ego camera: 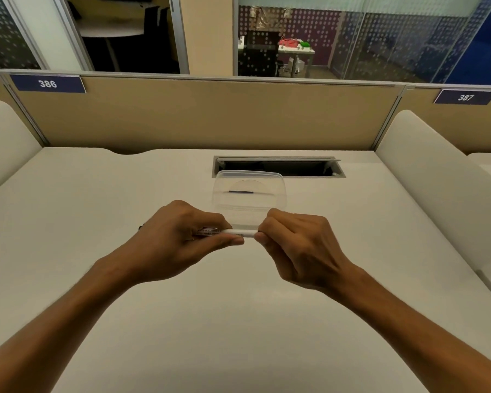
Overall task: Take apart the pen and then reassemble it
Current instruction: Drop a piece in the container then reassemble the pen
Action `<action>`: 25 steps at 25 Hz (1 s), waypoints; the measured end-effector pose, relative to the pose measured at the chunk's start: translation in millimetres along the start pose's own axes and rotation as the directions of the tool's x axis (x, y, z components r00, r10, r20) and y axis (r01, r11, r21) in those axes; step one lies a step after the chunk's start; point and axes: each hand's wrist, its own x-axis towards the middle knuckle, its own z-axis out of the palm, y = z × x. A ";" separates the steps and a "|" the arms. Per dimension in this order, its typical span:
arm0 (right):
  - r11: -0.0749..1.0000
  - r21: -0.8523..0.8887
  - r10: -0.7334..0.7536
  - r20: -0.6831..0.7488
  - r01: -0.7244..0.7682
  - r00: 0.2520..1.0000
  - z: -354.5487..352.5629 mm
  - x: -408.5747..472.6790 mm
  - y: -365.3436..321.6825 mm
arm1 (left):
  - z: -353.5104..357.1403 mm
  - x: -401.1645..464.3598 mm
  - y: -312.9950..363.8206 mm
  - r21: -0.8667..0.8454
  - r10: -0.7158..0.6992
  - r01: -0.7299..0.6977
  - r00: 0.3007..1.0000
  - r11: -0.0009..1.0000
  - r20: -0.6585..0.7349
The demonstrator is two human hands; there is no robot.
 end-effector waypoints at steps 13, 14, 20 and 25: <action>0.170 0.629 0.560 0.572 -0.759 0.599 -6.6 -1.9 -15.6 | 6.8 3.5 14.5 0.484 0.152 -0.124 0.988 0.866 -0.018; 0.418 0.587 0.556 0.438 -0.693 0.706 -5.8 -4.5 -14.9 | 6.7 4.3 14.5 0.402 0.098 -0.073 0.994 0.913 -0.043; 1.000 -0.029 -0.005 0.111 0.008 0.994 -9.2 -9.5 6.3 | 4.1 6.4 10.1 -0.082 -0.079 0.084 0.995 0.993 0.061; 0.983 0.141 0.108 0.088 -0.120 0.990 -11.4 -5.5 10.3 | 7.5 10.9 16.7 0.044 -0.032 0.034 0.999 0.998 -0.037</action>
